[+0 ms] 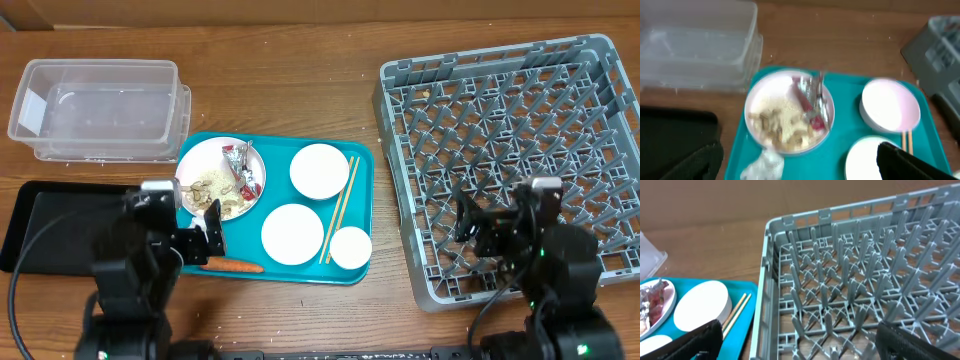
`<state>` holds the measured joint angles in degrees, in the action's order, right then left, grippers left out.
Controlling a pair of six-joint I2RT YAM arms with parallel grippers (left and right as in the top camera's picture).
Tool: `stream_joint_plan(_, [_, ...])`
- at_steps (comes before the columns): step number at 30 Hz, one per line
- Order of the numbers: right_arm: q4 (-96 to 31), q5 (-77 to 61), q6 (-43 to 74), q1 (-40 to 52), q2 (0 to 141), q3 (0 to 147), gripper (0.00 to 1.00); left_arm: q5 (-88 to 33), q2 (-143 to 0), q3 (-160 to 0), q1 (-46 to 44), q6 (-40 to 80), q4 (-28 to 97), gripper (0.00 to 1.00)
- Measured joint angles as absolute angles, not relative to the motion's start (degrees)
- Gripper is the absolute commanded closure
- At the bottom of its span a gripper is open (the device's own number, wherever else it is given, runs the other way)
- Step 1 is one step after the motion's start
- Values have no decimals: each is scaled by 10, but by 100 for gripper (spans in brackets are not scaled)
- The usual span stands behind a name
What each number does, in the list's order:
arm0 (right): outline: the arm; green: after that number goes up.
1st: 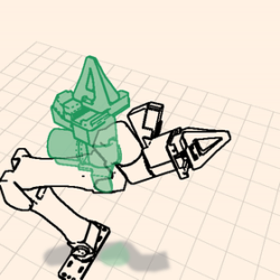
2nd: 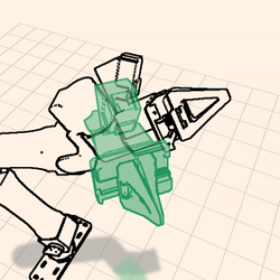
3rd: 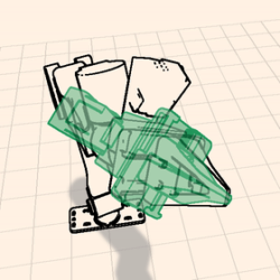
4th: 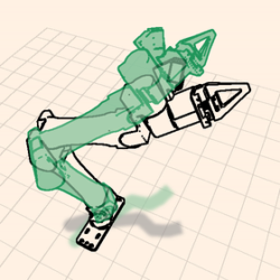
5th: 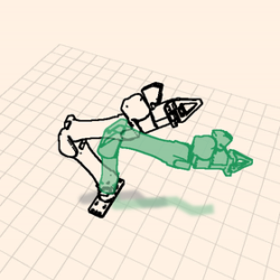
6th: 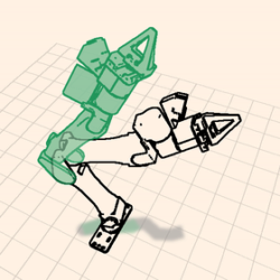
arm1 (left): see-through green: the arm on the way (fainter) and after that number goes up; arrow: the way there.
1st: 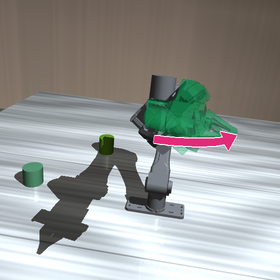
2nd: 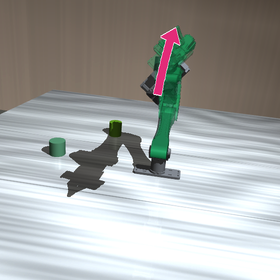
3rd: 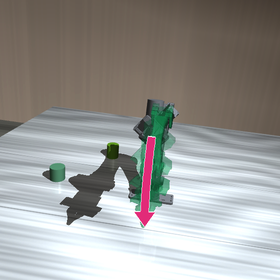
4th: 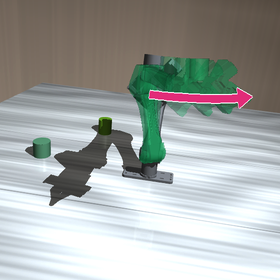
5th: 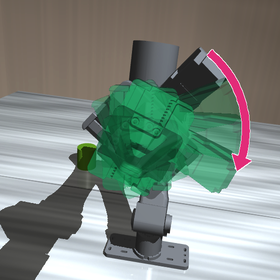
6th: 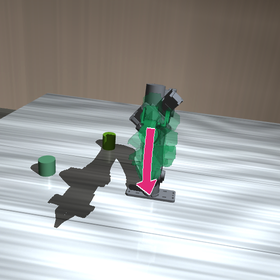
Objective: Sort waste into correct bins and load items into the dishwasher
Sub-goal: 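Move the left gripper over the foil wrapper on the white plate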
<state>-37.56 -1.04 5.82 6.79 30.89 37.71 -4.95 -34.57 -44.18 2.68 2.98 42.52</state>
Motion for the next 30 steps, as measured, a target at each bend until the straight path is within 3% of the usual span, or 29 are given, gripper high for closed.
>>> stream_joint_plan(8, [-503, -10, 59, 68, 450, 494, 0, -50, -410, -528, 27, 30, 532, 0])
stream_joint_plan(30, [-578, -17, 105, 68, 544, 519, 0, -69, -447, -532, 27, 34, 564, 0])
